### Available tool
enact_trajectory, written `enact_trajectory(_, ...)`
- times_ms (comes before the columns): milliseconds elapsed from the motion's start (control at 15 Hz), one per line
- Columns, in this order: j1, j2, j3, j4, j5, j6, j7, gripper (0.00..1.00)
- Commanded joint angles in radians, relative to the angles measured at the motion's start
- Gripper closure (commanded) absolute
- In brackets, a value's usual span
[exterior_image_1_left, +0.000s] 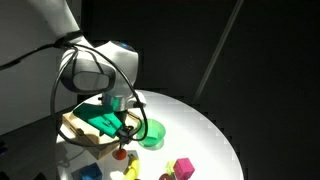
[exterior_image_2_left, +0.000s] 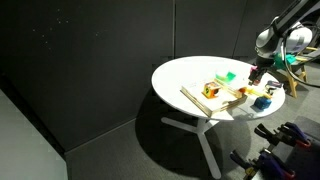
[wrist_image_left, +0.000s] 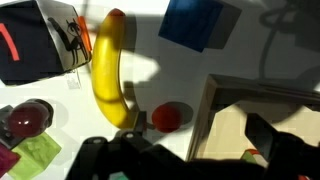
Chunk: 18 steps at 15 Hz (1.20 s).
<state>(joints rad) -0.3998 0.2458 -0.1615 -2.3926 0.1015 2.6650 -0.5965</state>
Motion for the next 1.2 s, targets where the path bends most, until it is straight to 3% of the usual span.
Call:
enact_trajectory(0, -0.014, -0.005, 0.000, -0.017, 0.021, 0.025, -0.023, 0.00)
enact_trajectory(600, -0.009, -0.002, -0.028, -0.119, 0.007, 0.102, 0.107, 0.00)
enact_trajectory(1133, -0.050, 0.022, 0.011, -0.167, 0.077, 0.198, 0.094, 0.00)
